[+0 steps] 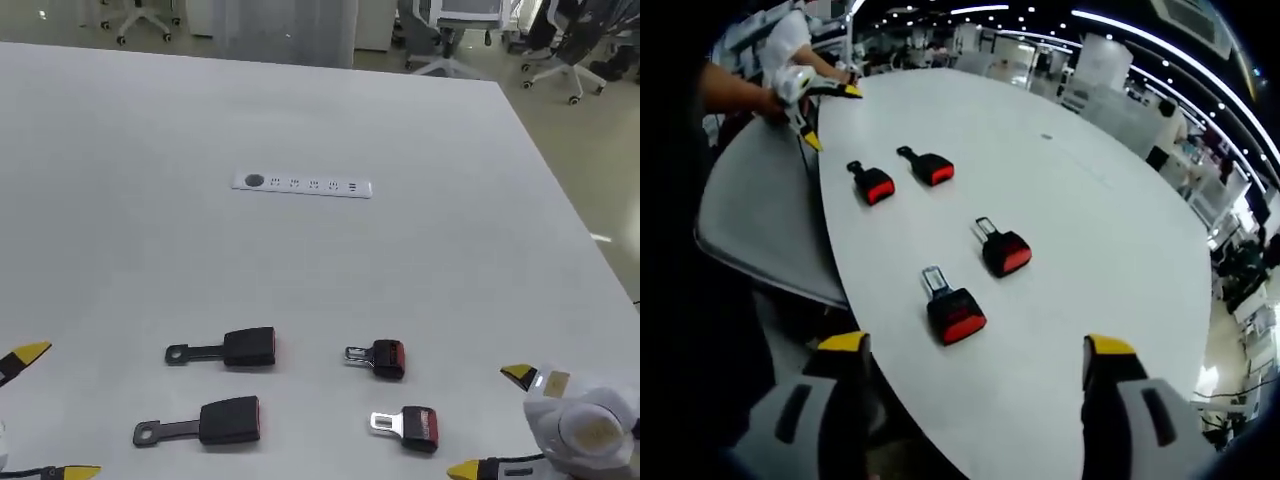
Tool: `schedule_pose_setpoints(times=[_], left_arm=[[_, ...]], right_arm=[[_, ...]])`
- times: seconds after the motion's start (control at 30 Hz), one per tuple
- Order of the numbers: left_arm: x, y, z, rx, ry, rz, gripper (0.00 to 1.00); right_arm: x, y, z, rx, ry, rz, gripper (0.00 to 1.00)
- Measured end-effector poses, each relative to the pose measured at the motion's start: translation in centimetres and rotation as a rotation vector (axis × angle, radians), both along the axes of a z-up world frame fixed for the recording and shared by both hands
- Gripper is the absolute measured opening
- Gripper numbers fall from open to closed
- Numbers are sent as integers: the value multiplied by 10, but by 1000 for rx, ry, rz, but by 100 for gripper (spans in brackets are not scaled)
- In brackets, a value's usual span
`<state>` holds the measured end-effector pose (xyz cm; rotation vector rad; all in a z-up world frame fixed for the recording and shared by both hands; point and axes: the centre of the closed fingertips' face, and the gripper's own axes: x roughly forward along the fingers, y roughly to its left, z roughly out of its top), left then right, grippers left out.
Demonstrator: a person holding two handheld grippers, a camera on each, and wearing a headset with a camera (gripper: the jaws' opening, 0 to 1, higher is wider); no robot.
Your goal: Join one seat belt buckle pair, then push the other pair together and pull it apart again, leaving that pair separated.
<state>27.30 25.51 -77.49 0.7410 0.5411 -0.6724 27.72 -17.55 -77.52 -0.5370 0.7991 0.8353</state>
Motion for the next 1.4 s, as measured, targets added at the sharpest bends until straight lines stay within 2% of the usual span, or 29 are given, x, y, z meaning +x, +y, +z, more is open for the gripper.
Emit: schedule_pose_setpoints(times=[0.1, 0.13, 0.2, 0.23, 0.27, 0.37, 0.43, 0.5, 0.63, 0.7, 0.77, 0.8, 0.87, 0.93, 1.0, 1.07, 1.13, 1.17, 1.2, 1.23, 1.3, 1.33, 1.37, 1.4], left_arm=[[0, 3, 0, 6, 0, 2, 94], [0, 1, 0, -10, 7, 0, 93], [-2, 2, -3, -2, 25, -2, 90], [-5, 2, -7, 4, 49, -8, 87], [-6, 1, -8, 6, 57, -13, 85], [-11, -4, -8, 4, 61, -46, 79], [-10, -4, -10, 13, 68, -49, 79], [-11, -3, -13, 11, 90, -45, 79], [-14, -6, -13, 2, 102, -57, 79], [-15, -9, -11, -9, 102, -71, 81], [-18, -11, -13, -23, 131, -77, 80], [-20, -11, -14, -12, 138, -81, 80], [-22, -12, -16, 4, 148, -97, 81], [-19, -14, -16, 19, 138, -106, 90], [-20, -23, -17, -25, 174, -105, 95], [-17, -27, -18, -13, 180, -117, 94], [-16, -31, -19, -19, 207, -121, 89], [-16, -34, -20, -37, 230, -106, 88], [-14, -36, -19, -47, 233, -101, 87], [-15, -40, -20, -61, 259, -92, 85], [-11, -44, -22, -58, 262, -97, 82], [-11, -46, -24, -60, 275, -101, 79], [-13, -51, -27, -52, 306, -106, 74], [-12, -54, -28, -45, 312, -116, 71]], right_arm=[[0, 3, 2, -15, -11, 21, 89], [0, 3, 2, -15, -11, 23, 88], [-2, 4, 1, -13, -6, 33, 85], [-2, 7, 2, -13, -14, 57, 84], [-1, 8, 2, -20, -31, 75, 81], [-2, 9, 0, -40, -30, 103, 81], [-3, 10, 0, -51, -32, 117, 79], [-1, 11, 3, -43, -38, 107, 77], [-1, 14, 6, -16, -32, 115, 78], [-1, 12, 4, -57, -37, 165, 79], [0, 9, 1, -112, -48, 216, 78], [1, 7, -1, -130, -46, 232, 77], [2, 6, -2, -137, -36, 231, 77], [5, 8, -1, -130, -25, 230, 76], [5, 12, 1, -124, -18, 246, 75], [6, 16, 0, -128, -23, 274, 74], [5, 20, -4, -136, -17, 304, 73], [5, 21, -5, -142, -19, 319, 72], [6, 22, -7, -152, -23, 334, 72], [5, 23, -9, -155, -20, 342, 72], [6, 25, -12, -149, -15, 354, 70], [6, 27, -14, -146, -14, 355, 70], [7, 28, -15, -142, -10, 355, 70], [6, 29, -17, -139, -6, 356, 70]])
